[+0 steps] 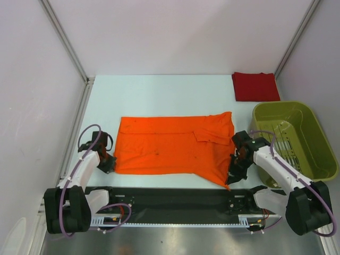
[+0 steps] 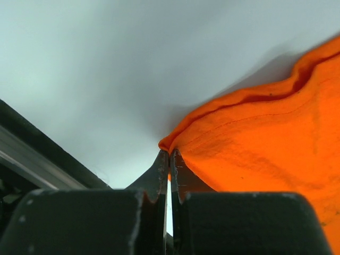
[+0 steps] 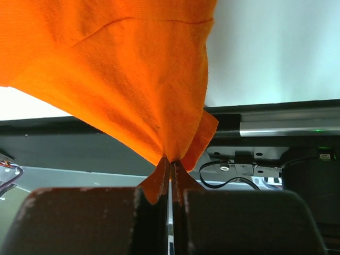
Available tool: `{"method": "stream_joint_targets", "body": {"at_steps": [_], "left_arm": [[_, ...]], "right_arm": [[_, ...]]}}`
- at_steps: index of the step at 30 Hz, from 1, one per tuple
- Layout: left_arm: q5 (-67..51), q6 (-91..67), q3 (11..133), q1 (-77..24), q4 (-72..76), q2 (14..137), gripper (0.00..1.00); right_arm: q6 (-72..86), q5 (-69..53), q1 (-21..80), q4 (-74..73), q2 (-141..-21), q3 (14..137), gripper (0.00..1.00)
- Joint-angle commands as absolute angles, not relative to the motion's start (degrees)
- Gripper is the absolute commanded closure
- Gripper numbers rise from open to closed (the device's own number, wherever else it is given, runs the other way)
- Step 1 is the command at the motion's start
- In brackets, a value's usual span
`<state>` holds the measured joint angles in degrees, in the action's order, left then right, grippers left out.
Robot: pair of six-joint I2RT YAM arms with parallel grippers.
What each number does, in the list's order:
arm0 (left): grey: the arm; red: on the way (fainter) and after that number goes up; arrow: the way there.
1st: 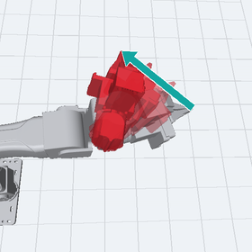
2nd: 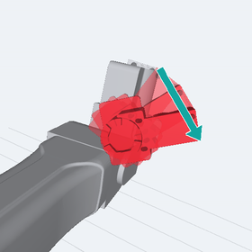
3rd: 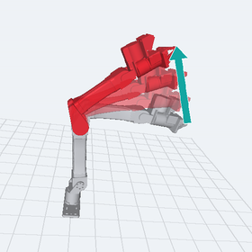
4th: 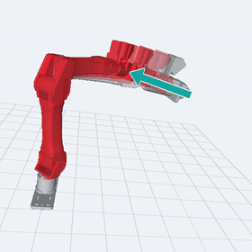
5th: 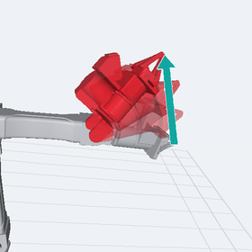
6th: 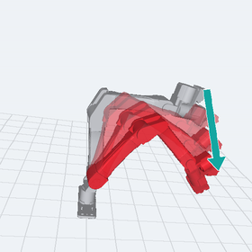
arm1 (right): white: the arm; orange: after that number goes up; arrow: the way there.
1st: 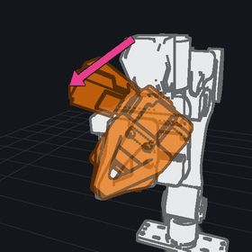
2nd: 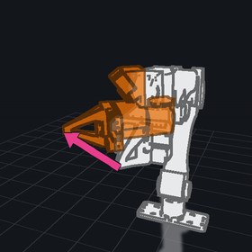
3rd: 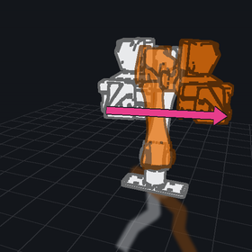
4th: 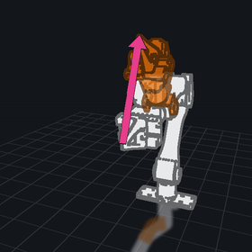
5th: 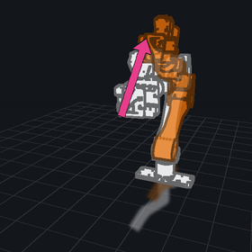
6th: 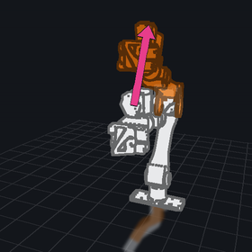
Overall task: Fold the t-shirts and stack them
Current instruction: Fold the tshirt
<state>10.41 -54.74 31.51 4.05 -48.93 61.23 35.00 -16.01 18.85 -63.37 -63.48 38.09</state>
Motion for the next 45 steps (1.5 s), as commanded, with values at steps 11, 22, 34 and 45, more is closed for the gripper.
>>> {"method": "stream_joint_targets", "body": {"at_steps": [11, 22, 34, 45], "left_arm": [[14.77, -58.54, 31.99, 4.83, -53.26, 57.83, 1.00], [12.39, -53.88, 36.03, 4.75, -48.96, 63.80, 1.00], [13.18, -50.45, 50.53, 3.17, -49.57, 80.40, 1.00], [13.62, -50.28, 61.87, 2.02, -51.41, 90.17, 1.00]], "right_arm": [[38.85, -14.86, 18.81, -67.32, -55.20, 40.69, 1.00], [29.28, -13.98, 8.44, -62.94, -65.29, 51.50, 1.00], [22.59, -12.31, 4.58, -57.83, -83.84, 63.71, 1.00], [19.78, -12.30, 2.55, -57.83, -95.71, 74.53, 1.00]]}}
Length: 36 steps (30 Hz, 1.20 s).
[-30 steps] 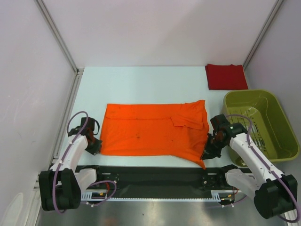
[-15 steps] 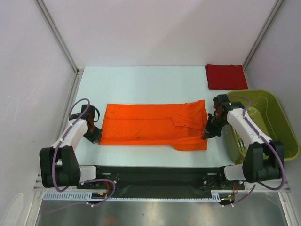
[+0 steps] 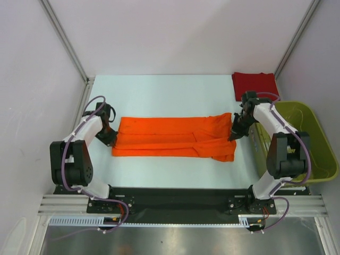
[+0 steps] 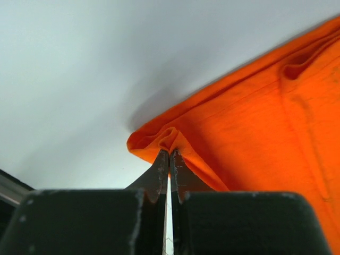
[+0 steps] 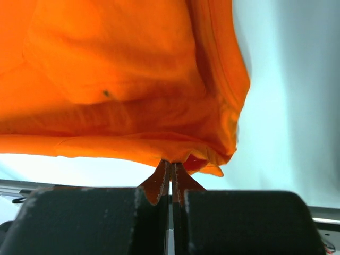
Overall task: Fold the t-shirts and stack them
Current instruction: Fold the tshirt
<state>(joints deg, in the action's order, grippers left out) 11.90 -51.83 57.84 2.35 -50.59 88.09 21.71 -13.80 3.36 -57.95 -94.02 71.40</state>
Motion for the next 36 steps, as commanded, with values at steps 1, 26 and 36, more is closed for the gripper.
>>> {"method": "stream_joint_targets", "body": {"at_steps": [1, 26, 36], "left_arm": [[13.62, -50.19, 62.66, 2.02, -51.68, 91.05, 1.00], [10.81, -48.61, 73.12, 1.76, -51.25, 105.11, 0.87], [15.98, -39.39, 74.88, 1.67, -48.60, 102.31, 0.53]], "right_arm": [[19.78, -12.48, 2.37, -57.75, -96.84, 75.14, 1.00], [18.37, -12.57, 0.88, -55.55, -108.72, 80.77, 1.00], [15.47, -5.72, 0.97, -58.26, -112.24, 91.83, 0.69]]}}
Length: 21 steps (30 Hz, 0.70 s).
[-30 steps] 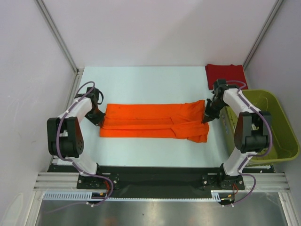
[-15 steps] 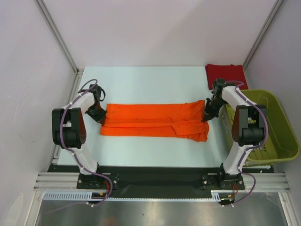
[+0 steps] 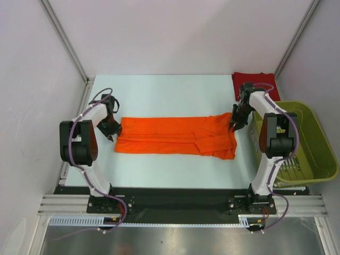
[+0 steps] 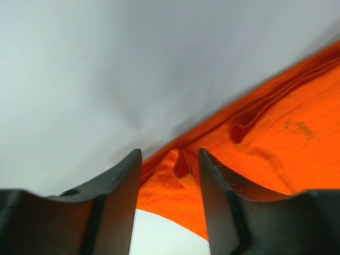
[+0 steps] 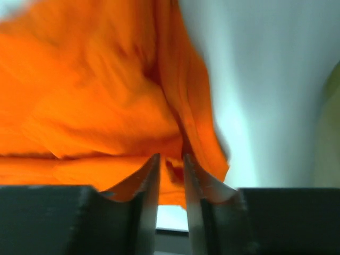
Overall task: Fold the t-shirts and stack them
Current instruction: Fold the tshirt
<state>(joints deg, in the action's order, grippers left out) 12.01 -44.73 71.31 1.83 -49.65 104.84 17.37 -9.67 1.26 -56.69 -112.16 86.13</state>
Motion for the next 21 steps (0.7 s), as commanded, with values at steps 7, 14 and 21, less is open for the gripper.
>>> {"method": "stream_joint_targets", "body": {"at_steps": [7, 14, 21], "left_arm": [[16.72, -34.01, 70.94, 1.67, -48.17, 88.09, 0.30], [-10.32, -35.77, 43.55, 2.02, -30.62, 66.55, 0.37], [-15.12, -39.19, 37.71, 6.05, -29.27, 67.32, 0.37]], "right_arm": [[17.22, -7.99, 1.14, -61.17, -99.25, 86.34, 0.43], [18.55, -13.97, 1.58, -53.45, -80.43, 64.44, 0.53], [18.45, -8.27, 7.56, -51.94, -79.10, 57.49, 0.58]]}}
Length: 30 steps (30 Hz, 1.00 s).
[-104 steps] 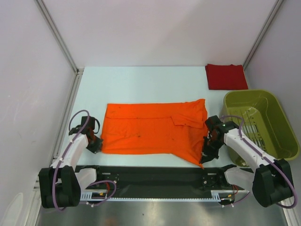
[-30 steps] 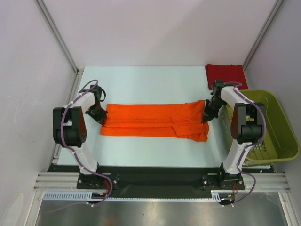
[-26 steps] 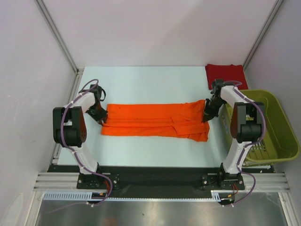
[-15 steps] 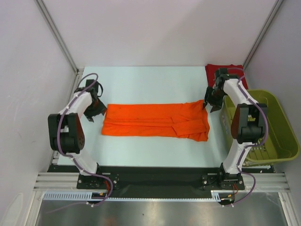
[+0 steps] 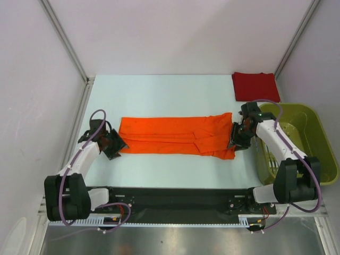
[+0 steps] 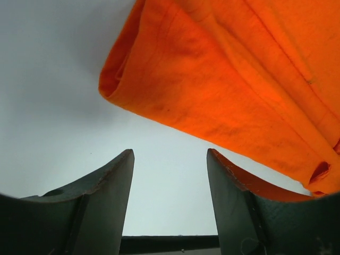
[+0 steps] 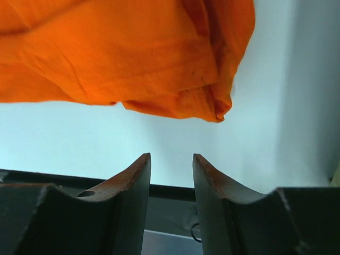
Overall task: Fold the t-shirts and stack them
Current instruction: Fold the tshirt
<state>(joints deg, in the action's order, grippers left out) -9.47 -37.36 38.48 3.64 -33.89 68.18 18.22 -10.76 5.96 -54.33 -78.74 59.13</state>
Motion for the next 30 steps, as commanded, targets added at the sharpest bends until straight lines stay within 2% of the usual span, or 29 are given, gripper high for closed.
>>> {"method": "stream_joint_targets", "body": {"at_steps": [1, 6, 13, 18, 21, 24, 25, 30], "left_arm": [[-14.86, -39.63, 37.36, 6.59, -29.01, 67.41, 0.37], [-14.94, -41.48, 34.89, 8.87, -27.51, 71.96, 0.35], [-13.62, -40.17, 35.51, 11.95, -26.46, 76.11, 0.37], [-17.75, -34.63, 38.67, 12.66, -26.10, 74.28, 0.48], [-18.45, -34.54, 40.16, 11.96, -25.32, 72.95, 0.48], [-18.72, -34.19, 42.45, 10.64, -25.23, 75.84, 0.48], [-19.16, -33.75, 43.76, 10.46, -24.62, 78.98, 0.48], [-19.16, -32.96, 46.32, 9.84, -23.74, 87.44, 0.50]], "right_arm": [[18.63, -8.17, 7.82, -51.68, -79.36, 56.61, 0.57], [18.72, -7.74, 8.79, -51.33, -81.99, 55.37, 0.51], [19.42, -10.45, 9.58, -49.22, -83.85, 56.69, 0.53], [22.67, -15.72, 15.02, -45.36, -85.42, 61.24, 0.52], [24.86, -20.91, 19.15, -40.00, -89.02, 63.88, 0.51], [26.89, -22.06, 24.16, -36.57, -95.26, 67.05, 0.57], [27.16, -21.54, 25.65, -35.69, -96.75, 69.32, 0.62], [26.89, -14.86, 31.37, -34.46, -104.05, 73.83, 0.74]]}}
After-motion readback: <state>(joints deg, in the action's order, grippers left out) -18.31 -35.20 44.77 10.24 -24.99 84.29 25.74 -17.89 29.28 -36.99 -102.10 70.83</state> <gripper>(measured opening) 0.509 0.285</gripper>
